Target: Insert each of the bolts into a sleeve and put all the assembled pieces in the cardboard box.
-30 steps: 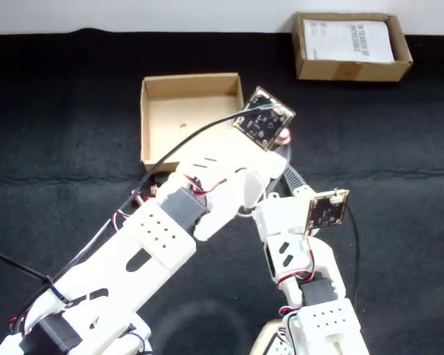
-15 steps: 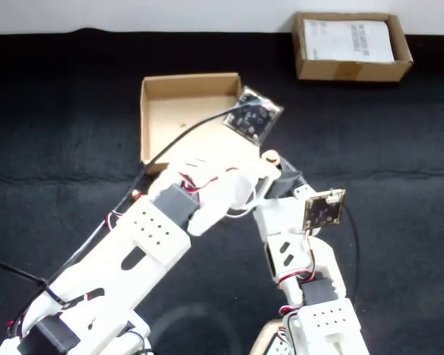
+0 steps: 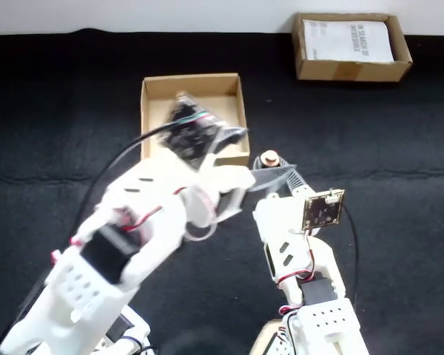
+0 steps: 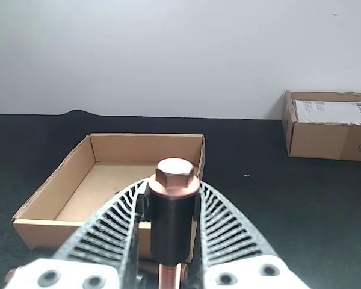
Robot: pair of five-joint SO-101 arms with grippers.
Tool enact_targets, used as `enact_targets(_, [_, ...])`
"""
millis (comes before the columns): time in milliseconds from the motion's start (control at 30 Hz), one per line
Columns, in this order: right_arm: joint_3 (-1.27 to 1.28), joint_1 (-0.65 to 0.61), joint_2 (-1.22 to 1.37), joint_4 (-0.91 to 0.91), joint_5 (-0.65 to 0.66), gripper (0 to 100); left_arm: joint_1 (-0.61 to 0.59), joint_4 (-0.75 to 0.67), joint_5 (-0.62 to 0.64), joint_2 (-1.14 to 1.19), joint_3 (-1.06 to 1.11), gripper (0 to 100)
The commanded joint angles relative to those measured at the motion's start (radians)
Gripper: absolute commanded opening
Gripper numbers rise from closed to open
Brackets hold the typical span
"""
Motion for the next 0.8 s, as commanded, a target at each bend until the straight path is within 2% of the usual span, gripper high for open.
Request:
enact_targets(0, [0.120, -0.004, -0.012, -0.018, 0.006, 0.8, -0.082, 0.061, 0.003, -0.105, -0.007, 19])
enact_targets(133, [0.107, -0.004, -0.016, 0.056, 0.006, 0.8, -0.222, 0.121, 0.003, -0.194, -0.005, 1])
enact_targets(467, [-0.114, -0.004, -0.013, 0.364, -0.017, 0.8, -0.556, 0.282, 0.003, -0.361, 0.041, 1])
enact_targets(633, [-0.331, -0.004, -0.010, 0.598, -0.089, 0.8, -0.710, 0.299, 0.003, -0.499, 0.231, 1])
enact_targets(767, [-0.476, -0.004, -0.008, 0.725, -0.101, 0.8, -0.768, 0.299, 0.003, -0.667, 0.415, 1])
